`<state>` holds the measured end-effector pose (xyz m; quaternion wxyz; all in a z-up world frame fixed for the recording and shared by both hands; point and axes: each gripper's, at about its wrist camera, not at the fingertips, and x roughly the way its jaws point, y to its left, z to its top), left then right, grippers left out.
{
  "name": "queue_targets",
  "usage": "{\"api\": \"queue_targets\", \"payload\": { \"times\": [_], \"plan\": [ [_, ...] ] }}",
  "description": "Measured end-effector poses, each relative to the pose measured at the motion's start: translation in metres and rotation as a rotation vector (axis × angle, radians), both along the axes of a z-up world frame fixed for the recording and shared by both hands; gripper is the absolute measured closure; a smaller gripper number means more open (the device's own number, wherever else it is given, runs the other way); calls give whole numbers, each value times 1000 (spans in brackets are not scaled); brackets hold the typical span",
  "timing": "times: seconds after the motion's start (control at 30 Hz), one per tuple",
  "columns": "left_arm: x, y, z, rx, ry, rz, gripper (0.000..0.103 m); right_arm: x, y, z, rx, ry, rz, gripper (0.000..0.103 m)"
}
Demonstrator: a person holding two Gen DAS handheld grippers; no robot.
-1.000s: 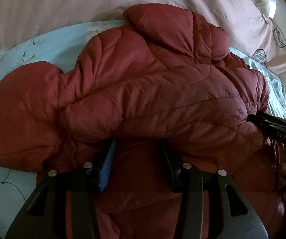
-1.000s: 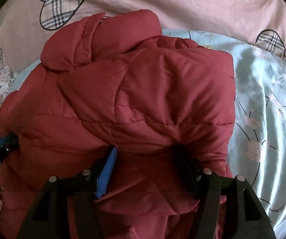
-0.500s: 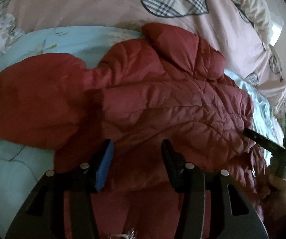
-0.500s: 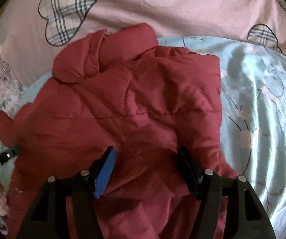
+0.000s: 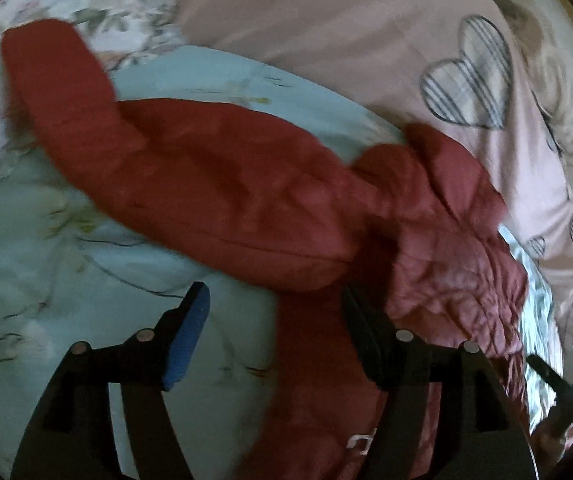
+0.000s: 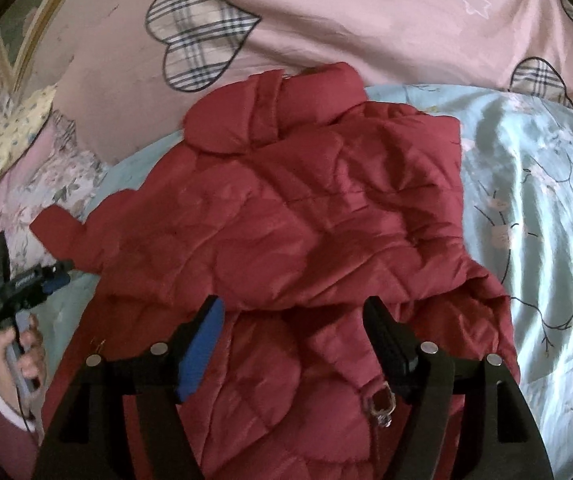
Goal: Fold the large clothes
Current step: 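Grasp the other red sleeve with the left gripper and lift it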
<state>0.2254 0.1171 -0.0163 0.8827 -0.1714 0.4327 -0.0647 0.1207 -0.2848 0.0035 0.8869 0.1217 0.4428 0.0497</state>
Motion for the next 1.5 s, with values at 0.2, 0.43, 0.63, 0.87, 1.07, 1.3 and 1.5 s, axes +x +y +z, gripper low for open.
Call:
{"api": "queue_targets", "payload": {
  "times": [0.2,0.43,0.63,0.87,1.07,1.3,1.5],
  "plan": [
    [7,49,-9,12,24,118,23,-5,14,5,-18,-2,51,29],
    [35,114,-12,-1,50,286,23,-10,21,9,-26,1,74,29],
    [75,159,-8,23,27,391,23,-12,26,8,-6,9,92,29],
    [101,181,-8,-49,-2,389,58,-16,25,6,-8,15,82,29],
    [83,153,19,-79,-104,285,94,-19,17,4,5,13,58,29],
    [50,90,55,-80,-217,120,95,-22,8,-2,33,20,29,29],
    [26,19,71,-96,-269,-44,95,-25,2,-6,56,25,12,29]
  ]
}}
